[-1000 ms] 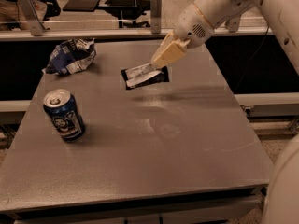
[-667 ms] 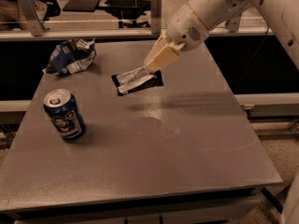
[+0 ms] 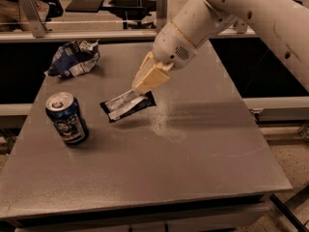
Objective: Move rxbar blueberry near pepsi can
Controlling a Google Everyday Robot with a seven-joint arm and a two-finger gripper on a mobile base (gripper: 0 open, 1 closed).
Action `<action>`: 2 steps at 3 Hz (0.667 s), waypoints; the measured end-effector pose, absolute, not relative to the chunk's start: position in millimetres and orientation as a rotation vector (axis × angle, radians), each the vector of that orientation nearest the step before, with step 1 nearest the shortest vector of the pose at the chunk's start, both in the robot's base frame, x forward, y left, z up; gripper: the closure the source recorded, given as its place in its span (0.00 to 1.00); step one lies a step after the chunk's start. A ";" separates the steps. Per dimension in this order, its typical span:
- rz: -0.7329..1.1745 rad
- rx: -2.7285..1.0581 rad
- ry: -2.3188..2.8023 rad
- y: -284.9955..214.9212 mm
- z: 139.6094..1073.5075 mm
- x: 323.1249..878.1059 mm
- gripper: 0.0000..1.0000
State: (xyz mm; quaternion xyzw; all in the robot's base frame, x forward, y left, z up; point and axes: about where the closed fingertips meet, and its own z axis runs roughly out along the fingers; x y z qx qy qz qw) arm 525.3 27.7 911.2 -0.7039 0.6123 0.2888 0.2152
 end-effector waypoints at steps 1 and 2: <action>0.832 -1.992 1.687 39.1 899.4 515.3 1.00; 0.857 -2.020 1.659 48.1 895.6 510.1 0.84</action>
Offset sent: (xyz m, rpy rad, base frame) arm -0.0222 0.0278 -0.0191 0.0010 0.0435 0.1107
